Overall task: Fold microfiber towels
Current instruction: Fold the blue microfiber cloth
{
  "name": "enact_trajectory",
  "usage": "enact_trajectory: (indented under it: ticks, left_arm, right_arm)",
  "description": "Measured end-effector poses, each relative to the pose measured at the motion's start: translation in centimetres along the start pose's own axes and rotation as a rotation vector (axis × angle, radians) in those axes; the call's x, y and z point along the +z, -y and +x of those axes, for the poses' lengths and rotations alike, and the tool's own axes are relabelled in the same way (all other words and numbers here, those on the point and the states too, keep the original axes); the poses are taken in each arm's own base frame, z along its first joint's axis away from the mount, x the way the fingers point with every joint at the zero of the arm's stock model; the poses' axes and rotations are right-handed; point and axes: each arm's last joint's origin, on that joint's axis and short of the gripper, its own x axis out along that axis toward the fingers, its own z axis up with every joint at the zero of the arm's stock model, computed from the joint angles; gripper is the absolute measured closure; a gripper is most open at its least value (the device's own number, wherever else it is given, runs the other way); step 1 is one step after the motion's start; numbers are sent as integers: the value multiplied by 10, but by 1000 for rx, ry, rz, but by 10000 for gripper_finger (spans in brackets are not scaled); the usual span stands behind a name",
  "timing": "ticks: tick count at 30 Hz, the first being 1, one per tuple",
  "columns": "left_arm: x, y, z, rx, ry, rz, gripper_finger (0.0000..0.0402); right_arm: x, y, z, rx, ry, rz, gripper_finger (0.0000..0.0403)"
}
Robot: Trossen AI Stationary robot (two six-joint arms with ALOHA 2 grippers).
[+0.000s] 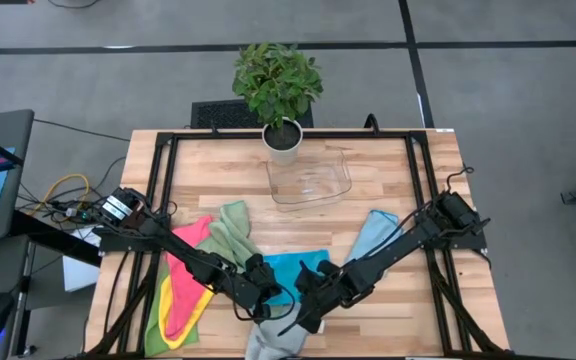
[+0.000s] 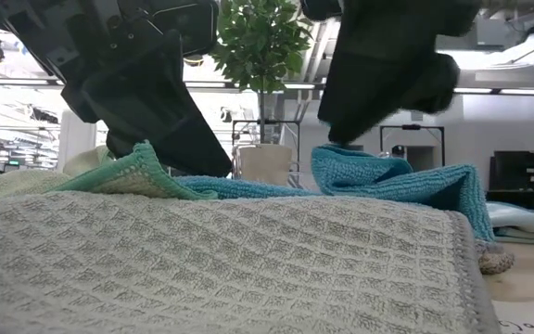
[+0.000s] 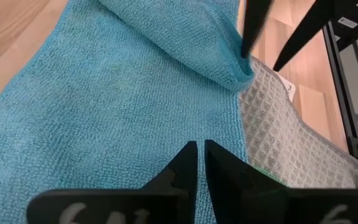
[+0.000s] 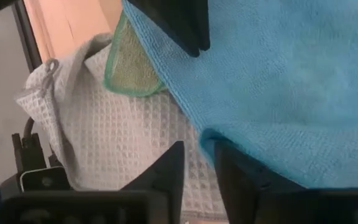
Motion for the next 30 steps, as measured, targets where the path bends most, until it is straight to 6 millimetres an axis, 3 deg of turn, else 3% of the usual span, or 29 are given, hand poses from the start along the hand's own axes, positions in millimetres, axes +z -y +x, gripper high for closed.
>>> enact_trajectory:
  ticks: [2,6,12,19,24,30]
  left_arm:
    - [0,0,0,-5,-4,-8,381]
    - [0,1,0,-18,-13,-17,381]
    - [0,1,0,-20,-15,-28,381]
    - [-1,1,0,-20,-17,-27,381]
    - [0,0,0,-18,-17,-27,381]
    - [-1,1,0,-27,-26,-36,381]
  right_arm:
    - [6,2,-13,-2,23,-22,270]
    - [20,4,-59,23,107,-27,249]
    - [-5,23,-89,-250,77,-4,243]
    - [-39,66,-53,-253,-63,272,227]
    - [-37,91,-42,-90,-17,408,186]
    - [-46,107,-30,-128,-32,417,167]
